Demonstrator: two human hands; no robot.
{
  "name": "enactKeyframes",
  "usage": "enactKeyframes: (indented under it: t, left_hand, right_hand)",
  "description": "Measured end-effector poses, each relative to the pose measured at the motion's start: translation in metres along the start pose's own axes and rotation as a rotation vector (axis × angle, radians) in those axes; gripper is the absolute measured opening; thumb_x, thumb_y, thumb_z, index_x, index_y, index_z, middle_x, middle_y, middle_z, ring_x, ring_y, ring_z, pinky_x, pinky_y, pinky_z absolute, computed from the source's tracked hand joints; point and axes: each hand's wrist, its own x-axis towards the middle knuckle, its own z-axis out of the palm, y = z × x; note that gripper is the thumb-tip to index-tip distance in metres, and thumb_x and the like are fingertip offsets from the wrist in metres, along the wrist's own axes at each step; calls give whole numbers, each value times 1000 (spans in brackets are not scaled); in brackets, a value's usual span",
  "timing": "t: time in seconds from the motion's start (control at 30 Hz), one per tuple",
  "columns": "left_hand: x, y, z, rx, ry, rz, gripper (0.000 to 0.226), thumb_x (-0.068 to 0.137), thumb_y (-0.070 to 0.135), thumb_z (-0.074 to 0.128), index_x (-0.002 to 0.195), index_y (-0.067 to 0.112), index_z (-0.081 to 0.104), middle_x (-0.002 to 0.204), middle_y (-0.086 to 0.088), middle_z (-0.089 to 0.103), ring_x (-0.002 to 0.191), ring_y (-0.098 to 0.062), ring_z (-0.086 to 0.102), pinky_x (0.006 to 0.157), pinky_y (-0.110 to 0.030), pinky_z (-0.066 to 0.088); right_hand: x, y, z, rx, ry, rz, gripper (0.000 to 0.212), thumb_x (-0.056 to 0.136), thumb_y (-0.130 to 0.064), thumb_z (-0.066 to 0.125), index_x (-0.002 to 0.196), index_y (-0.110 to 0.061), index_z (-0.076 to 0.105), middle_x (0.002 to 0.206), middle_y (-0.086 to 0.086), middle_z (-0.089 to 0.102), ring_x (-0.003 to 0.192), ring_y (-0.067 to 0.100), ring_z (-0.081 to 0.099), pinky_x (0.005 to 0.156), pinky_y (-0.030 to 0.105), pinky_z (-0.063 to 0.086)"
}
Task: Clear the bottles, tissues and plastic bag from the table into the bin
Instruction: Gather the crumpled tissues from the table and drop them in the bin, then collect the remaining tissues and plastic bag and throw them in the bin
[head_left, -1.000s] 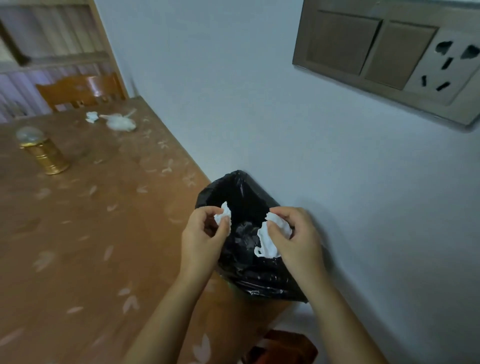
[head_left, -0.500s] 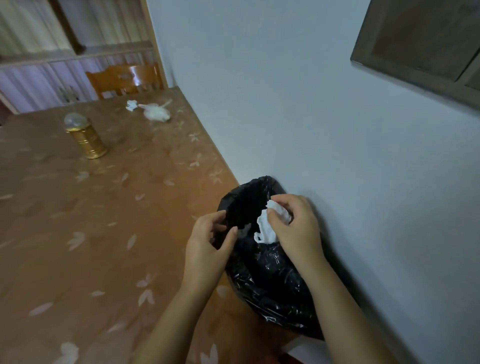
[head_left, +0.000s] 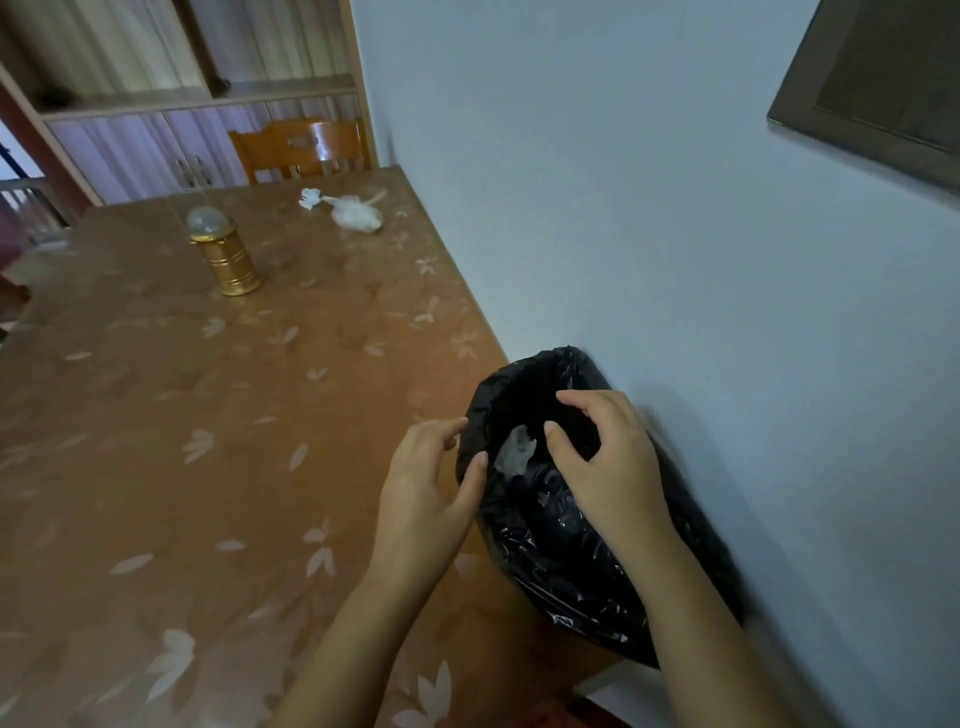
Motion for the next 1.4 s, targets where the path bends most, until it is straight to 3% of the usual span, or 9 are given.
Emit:
enactKeyframes:
  t: [0.1,0.23,0.33,0.53,0.77,1.07,1.2,1.4]
  left_hand:
    - [-9,-1,-9,67,13,33,30,87,25,57,116,15,55,107,7,54,104,-8,49,88,-22,36]
    - [-27,0,-25,202,26,89,39,87,36,46,115,11,57,110,-3,60,105,-11,48,89,-23,34]
    - [-44,-1,-41,293,33,121,40,86,34,43,113,10,59,109,-6,62,102,-20,55,86,-28,40]
    - [-94,-12,-86,451,78,126,38,85,31,45,110,9,62,108,-8,64,101,-27,58,80,-39,48]
    - [-182,-45,-158,527,137,-3,38,84,31,43,111,10,61,111,-9,64,105,-28,57,84,-40,47]
    - [-328,-98,-272,619,403,-151,34,82,24,49,105,5,65,107,-13,67,105,-33,58,84,-47,49]
    - [-387,-115,-320,717,517,-208,32,81,23,50,105,7,64,106,-12,67,109,-31,55,89,-41,41]
    - [-442,-137,-386,844,636,-346,29,82,21,54,106,6,62,110,-13,66,111,-32,53,90,-43,39]
  right_hand:
    - [-13,-6,1,-61,4,-69,27,85,-19,62,110,-13,60,110,0,56,105,13,49,82,5,32]
    - [-36,-18,6,-152,-23,-156,34,83,-26,56,113,-9,60,110,6,58,105,19,49,85,31,46]
    - [-56,-31,14,-214,-62,-189,37,82,-28,54,114,-10,59,111,7,59,108,22,50,88,39,48]
    - [-103,-68,32,-298,-110,-295,43,85,-36,41,113,-11,60,112,7,59,110,22,49,94,39,41]
    - [-179,-128,77,-308,-249,-385,38,84,-29,56,118,-15,58,119,6,57,115,25,47,96,51,42]
    - [-305,-230,148,-227,-411,-585,39,81,-30,52,116,-16,60,122,5,59,117,26,48,99,47,30]
    - [-356,-273,184,-184,-497,-698,42,82,-36,40,114,-18,59,120,4,60,115,26,52,98,46,27]
    - [-406,-337,232,-87,-606,-829,43,82,-36,39,114,-17,61,121,6,60,115,28,51,99,48,25]
